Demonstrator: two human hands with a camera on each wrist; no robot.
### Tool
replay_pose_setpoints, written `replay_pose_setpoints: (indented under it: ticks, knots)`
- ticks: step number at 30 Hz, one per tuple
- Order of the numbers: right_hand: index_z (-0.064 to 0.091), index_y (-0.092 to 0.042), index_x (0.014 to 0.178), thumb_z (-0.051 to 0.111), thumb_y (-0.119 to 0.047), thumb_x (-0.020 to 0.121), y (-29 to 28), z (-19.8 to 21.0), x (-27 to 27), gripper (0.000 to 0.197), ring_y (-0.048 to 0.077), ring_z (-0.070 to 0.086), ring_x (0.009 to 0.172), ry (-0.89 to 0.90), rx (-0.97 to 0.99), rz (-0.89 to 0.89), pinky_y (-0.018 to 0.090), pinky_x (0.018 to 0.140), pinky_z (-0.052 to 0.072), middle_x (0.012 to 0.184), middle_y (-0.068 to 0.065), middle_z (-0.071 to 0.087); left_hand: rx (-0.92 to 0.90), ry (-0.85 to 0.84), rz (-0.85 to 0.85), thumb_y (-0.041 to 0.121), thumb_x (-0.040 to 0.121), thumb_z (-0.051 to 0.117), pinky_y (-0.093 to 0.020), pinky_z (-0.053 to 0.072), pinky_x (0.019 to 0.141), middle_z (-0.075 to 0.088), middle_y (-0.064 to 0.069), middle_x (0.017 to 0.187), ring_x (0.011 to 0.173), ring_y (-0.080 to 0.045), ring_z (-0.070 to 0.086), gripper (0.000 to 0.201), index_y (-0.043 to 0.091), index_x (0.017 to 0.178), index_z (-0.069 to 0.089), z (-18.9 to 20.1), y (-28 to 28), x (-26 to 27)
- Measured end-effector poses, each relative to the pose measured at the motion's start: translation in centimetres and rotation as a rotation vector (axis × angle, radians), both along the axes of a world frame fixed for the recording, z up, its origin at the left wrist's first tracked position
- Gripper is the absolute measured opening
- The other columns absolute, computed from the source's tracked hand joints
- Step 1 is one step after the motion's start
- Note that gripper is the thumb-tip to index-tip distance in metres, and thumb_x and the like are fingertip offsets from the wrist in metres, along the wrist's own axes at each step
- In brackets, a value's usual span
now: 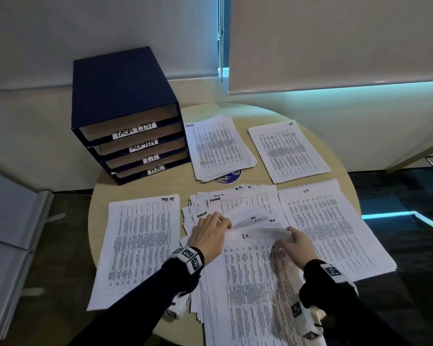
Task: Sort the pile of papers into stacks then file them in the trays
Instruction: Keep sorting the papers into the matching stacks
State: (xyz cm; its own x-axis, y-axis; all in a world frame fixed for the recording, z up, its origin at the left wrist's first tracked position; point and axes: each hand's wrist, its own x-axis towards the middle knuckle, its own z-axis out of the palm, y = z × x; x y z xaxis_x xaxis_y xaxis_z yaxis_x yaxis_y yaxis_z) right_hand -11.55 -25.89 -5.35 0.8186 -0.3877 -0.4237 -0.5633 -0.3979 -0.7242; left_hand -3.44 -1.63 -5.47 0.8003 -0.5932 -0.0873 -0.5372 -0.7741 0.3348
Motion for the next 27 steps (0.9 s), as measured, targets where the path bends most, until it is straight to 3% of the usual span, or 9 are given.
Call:
replay_pose_setpoints:
  ticks: [5,7,9,12,16,19,23,26,27]
  knots:
    - [0.060,-0.006,0.101,0.066,-0.006,0.082,0.3,0.5,-0.1,0.020,0.021,0.060,0.078,-0.006,-0.017,-0.008,0.027,0.066,0.049,0.088,0.006,0.064,-0.025,0.048,-0.139,0.007,0.100,0.038,-0.036,0.044,0.090,0.056,0.000,0.111,0.093,-0.017,0.051,0.030,0.018,0.125,0.051,0.5,0.2,-0.9]
    - [0.060,-0.007,0.099,0.066,-0.005,0.082,0.3,0.7,-0.2,0.018,0.023,0.061,0.078,-0.006,-0.013,-0.004,0.032,0.070,0.052,0.086,0.007,0.064,-0.025,0.052,-0.179,-0.002,0.095,0.042,-0.037,0.040,0.100,0.051,-0.002,0.131,0.112,-0.018,0.048,0.041,0.019,0.130,0.050,0.0,0.6,-0.8]
    - [0.060,-0.008,0.100,0.066,-0.005,0.082,0.4,0.7,-0.2,0.018,0.024,0.062,0.079,-0.003,-0.010,0.001,0.033,0.071,0.053,0.089,0.009,0.066,-0.013,0.081,-0.143,-0.006,0.093,0.043,-0.040,0.027,0.116,0.030,-0.007,0.153,0.136,-0.023,0.032,0.049,0.023,0.132,0.047,0.1,0.8,-0.7]
    - [0.061,-0.008,0.100,0.065,-0.006,0.083,0.5,0.8,-0.1,0.018,0.022,0.062,0.079,-0.005,-0.006,0.004,0.029,0.066,0.051,0.091,0.009,0.067,0.030,0.128,-0.075,0.008,0.098,0.041,-0.040,0.014,0.119,0.018,-0.007,0.158,0.145,-0.025,0.018,0.042,0.030,0.134,0.041,0.7,0.9,-0.3]
    - [0.060,-0.010,0.099,0.064,-0.004,0.084,0.7,1.3,-0.1,0.016,0.024,0.059,0.078,-0.011,0.005,0.004,0.027,0.064,0.049,0.087,0.008,0.064,0.045,0.046,-0.094,0.009,0.098,0.042,-0.040,0.030,0.113,0.034,-0.009,0.146,0.135,-0.026,0.033,0.040,0.024,0.135,0.044,0.5,0.6,-0.4]
    - [0.056,-0.003,0.120,0.063,-0.005,0.085,0.9,1.4,-0.2,0.036,0.020,0.054,0.081,0.001,-0.009,-0.017,0.026,0.067,0.045,0.091,0.006,0.059,0.046,-0.033,-0.091,0.008,0.096,0.045,-0.041,0.035,0.109,0.040,-0.011,0.140,0.128,-0.027,0.039,0.041,0.026,0.133,0.046,0.3,0.6,-1.1]
    - [0.042,0.003,0.136,0.063,-0.007,0.087,0.9,1.3,-0.1,0.055,0.017,0.052,0.082,0.021,-0.026,-0.023,0.025,0.074,0.041,0.095,0.005,0.053,0.109,-0.103,-0.046,0.012,0.094,0.051,-0.045,0.041,0.102,0.035,-0.013,0.141,0.120,-0.031,0.045,0.045,0.033,0.132,0.040,0.3,0.5,-1.7]
    - [0.040,0.002,0.138,0.062,-0.007,0.087,0.9,1.1,-0.1,0.056,0.010,0.050,0.074,0.035,-0.016,-0.028,0.017,0.062,0.038,0.086,0.000,0.051,0.163,-0.083,-0.021,0.008,0.093,0.048,-0.044,0.045,0.095,0.030,-0.015,0.143,0.117,-0.031,0.043,0.051,0.033,0.134,0.032,0.4,0.3,-2.0]
    - [0.038,0.001,0.140,0.062,-0.008,0.087,0.9,1.0,0.0,0.058,0.013,0.052,0.076,0.042,-0.020,-0.031,0.019,0.064,0.039,0.086,0.001,0.052,0.174,-0.078,-0.015,0.007,0.092,0.046,-0.044,0.046,0.093,0.031,-0.014,0.142,0.116,-0.031,0.043,0.052,0.033,0.134,0.030,0.4,0.2,-2.1]
